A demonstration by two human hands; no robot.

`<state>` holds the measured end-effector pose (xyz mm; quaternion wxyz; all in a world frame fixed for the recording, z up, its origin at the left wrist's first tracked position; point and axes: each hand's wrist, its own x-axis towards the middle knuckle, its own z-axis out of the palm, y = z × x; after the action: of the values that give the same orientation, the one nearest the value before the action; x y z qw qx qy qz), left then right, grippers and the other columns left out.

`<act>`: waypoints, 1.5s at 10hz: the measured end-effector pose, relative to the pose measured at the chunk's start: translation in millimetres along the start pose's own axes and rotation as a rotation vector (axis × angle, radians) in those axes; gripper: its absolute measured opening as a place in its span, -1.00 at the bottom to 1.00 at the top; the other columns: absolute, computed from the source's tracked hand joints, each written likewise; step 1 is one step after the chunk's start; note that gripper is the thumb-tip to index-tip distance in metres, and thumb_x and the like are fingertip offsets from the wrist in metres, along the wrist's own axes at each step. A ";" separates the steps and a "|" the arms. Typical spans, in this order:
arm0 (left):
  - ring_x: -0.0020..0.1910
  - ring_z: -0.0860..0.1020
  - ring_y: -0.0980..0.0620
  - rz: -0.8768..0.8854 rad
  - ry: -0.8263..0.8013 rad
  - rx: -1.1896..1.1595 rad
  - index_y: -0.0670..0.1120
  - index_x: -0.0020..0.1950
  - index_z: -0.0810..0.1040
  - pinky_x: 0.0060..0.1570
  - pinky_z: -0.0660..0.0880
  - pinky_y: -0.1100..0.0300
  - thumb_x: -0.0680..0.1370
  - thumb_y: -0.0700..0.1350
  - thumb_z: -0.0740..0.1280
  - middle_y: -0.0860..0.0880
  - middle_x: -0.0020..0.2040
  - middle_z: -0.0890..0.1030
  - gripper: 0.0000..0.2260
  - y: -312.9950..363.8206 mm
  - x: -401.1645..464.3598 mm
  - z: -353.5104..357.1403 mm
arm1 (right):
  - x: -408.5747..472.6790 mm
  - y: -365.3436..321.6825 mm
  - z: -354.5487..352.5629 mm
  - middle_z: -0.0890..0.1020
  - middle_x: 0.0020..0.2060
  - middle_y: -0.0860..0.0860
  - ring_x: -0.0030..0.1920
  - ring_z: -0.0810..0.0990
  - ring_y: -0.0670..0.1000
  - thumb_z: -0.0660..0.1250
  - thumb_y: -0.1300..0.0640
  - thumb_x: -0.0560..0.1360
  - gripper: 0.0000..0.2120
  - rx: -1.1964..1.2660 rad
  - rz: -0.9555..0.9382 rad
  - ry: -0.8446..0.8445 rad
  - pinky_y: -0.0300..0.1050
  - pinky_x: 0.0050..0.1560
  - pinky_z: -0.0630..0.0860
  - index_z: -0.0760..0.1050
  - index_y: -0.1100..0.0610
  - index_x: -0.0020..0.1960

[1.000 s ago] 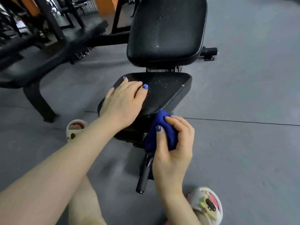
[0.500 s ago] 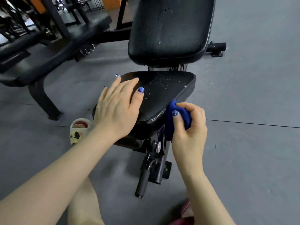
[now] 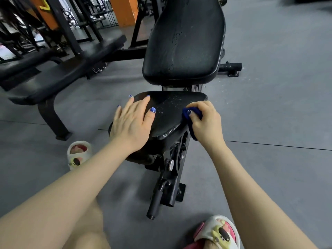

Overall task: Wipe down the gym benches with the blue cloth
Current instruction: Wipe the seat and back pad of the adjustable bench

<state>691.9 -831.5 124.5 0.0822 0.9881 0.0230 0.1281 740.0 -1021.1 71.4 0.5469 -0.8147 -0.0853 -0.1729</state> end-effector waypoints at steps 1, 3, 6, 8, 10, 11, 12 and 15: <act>0.56 -0.07 0.10 0.037 -0.066 0.037 0.12 0.57 0.06 0.52 -0.12 -0.05 0.65 0.15 -0.14 0.11 0.56 0.16 -0.52 1.1 0.3 -2.4 | -27.6 -15.8 13.1 0.52 0.08 0.00 0.12 0.51 -0.04 0.27 0.25 0.56 -0.82 0.169 0.125 0.126 -0.52 0.08 0.29 0.57 0.11 0.11; 0.55 -0.19 0.10 0.131 -0.161 0.114 0.11 0.59 -0.03 0.51 -0.23 -0.08 0.65 0.15 -0.18 0.09 0.59 0.05 -0.51 1.0 3.1 -6.1 | -97.2 -65.6 45.9 0.44 0.21 -0.13 0.23 0.44 -0.20 0.15 0.06 0.64 -0.70 0.515 0.353 0.328 -0.50 0.15 0.31 0.51 0.04 0.31; 0.55 -0.22 0.11 0.127 -0.152 0.089 0.10 0.59 -0.07 0.51 -0.22 -0.07 0.63 0.18 -0.18 0.10 0.59 0.02 -0.48 0.5 2.1 -5.6 | -118.0 -87.5 63.4 0.58 0.05 -0.13 0.06 0.54 -0.20 0.34 0.24 0.53 -0.76 0.653 0.511 0.597 -0.38 0.06 0.45 0.48 -0.02 0.12; 0.54 -0.19 0.18 0.169 -0.153 0.057 0.16 0.57 0.07 0.52 -0.17 -0.01 0.60 0.25 -0.22 0.18 0.57 0.07 -0.45 -0.8 2.6 -5.1 | -93.0 -52.4 56.4 0.61 0.00 -0.05 0.01 0.58 -0.08 0.33 0.23 0.55 -0.83 0.641 0.470 0.508 -0.20 0.06 0.54 0.49 0.02 0.09; 0.52 -0.04 0.26 0.203 -0.164 0.082 0.20 0.54 0.14 0.43 -0.23 0.31 0.63 0.25 -0.13 0.23 0.54 0.13 -0.52 -18.2 8.1 11.2 | -18.2 12.6 48.1 0.59 -0.05 -0.06 -0.10 0.55 -0.20 0.32 0.26 0.54 -0.87 0.615 0.480 0.561 -0.35 -0.02 0.47 0.50 0.10 0.06; 0.51 -0.04 0.30 0.193 -0.128 0.064 0.22 0.53 0.15 0.35 -0.31 0.47 0.67 0.20 -0.04 0.26 0.53 0.14 -0.58 -24.8 14.7 20.5 | 15.1 43.3 42.5 0.58 -0.09 -0.11 -0.10 0.56 -0.17 0.32 0.21 0.53 -0.89 0.583 0.513 0.516 -0.08 0.04 0.55 0.48 0.04 0.02; 0.50 -0.05 0.33 0.167 -0.136 0.023 0.19 0.52 0.20 0.34 -0.30 0.50 0.67 0.14 0.04 0.25 0.53 0.16 -0.60 -25.0 11.6 21.6 | 33.5 58.9 31.7 0.58 -0.05 -0.09 -0.02 0.58 -0.02 0.29 0.14 0.49 -0.90 0.509 0.527 0.444 0.16 0.04 0.58 0.47 -0.01 -0.01; 0.48 -0.01 0.36 0.035 -0.025 0.098 0.20 0.50 0.25 0.32 -0.27 0.54 0.65 0.22 0.02 0.26 0.51 0.21 -0.58 -20.7 3.5 16.5 | 30.3 22.8 -26.8 0.53 0.08 0.07 0.11 0.49 0.04 0.31 0.35 0.51 -0.78 0.108 -0.551 -0.412 -0.24 0.16 0.41 0.57 0.23 0.13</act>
<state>699.0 -813.5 106.2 0.0316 0.9927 0.0109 0.1161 770.5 -1056.1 72.3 0.4934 -0.7487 -0.4196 -0.1413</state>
